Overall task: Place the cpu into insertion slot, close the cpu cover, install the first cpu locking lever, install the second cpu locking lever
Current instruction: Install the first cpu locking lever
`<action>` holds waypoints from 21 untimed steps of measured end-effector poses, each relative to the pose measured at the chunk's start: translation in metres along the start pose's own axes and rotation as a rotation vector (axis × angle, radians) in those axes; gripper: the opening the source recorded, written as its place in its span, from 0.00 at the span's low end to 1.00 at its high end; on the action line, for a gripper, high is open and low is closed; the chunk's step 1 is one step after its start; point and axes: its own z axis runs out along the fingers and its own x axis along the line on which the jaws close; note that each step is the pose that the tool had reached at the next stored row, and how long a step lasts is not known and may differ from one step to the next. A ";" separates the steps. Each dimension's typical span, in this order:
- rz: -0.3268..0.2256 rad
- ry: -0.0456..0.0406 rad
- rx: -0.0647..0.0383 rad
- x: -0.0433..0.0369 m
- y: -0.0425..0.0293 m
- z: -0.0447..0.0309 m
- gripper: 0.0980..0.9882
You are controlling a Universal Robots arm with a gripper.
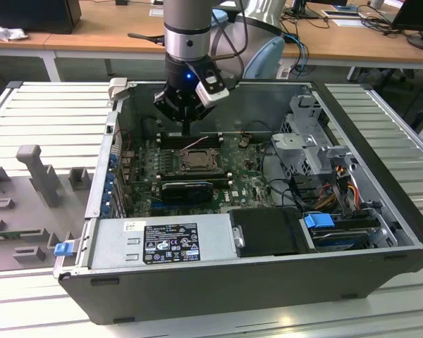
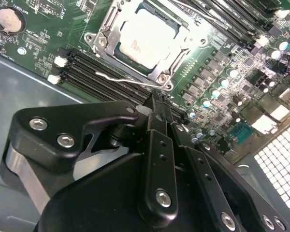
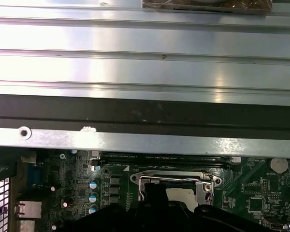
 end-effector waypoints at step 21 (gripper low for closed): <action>-0.055 -0.0006 -0.043 -0.0267 0.0059 0.0264 0.01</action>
